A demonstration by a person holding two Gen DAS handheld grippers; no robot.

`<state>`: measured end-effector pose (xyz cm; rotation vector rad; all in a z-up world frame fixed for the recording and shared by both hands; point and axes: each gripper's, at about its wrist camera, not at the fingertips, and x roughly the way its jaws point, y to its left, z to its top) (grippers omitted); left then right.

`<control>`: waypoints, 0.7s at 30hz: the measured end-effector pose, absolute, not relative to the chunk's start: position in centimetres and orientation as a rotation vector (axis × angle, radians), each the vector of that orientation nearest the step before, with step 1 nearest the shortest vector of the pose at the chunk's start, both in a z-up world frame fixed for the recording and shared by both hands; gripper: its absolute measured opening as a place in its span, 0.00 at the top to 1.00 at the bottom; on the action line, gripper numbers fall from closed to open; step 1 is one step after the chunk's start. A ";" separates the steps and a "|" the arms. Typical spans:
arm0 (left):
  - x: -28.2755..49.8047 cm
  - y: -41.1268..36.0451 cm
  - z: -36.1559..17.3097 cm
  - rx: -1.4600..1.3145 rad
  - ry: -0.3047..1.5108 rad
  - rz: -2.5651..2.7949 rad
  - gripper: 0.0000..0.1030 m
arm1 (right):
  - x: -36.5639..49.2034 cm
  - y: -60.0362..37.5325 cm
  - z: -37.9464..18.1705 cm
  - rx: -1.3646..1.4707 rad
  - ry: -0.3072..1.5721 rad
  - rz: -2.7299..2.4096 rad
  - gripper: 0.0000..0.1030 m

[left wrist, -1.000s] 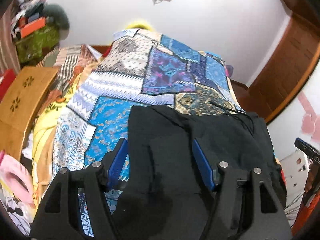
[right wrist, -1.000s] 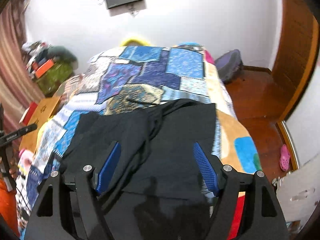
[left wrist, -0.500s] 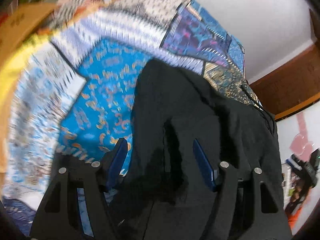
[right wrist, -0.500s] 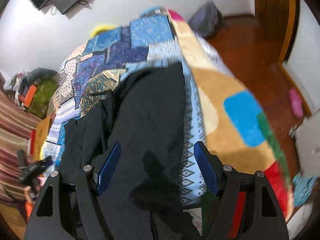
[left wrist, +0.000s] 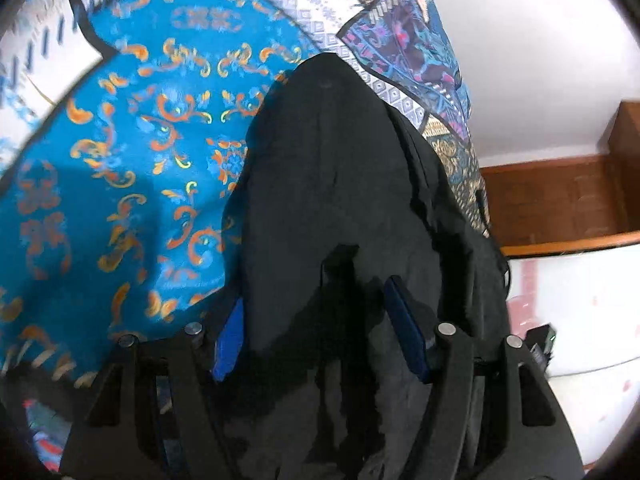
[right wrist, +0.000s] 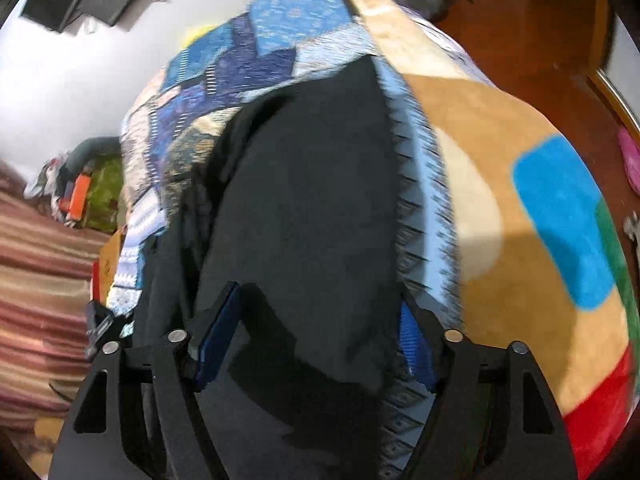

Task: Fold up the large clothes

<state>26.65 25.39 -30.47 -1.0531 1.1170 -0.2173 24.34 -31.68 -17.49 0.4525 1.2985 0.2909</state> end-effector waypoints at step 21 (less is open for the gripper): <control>24.9 24.7 -18.2 -0.694 0.946 -0.121 0.97 | 28.9 -26.3 -11.1 0.331 1.126 0.389 0.94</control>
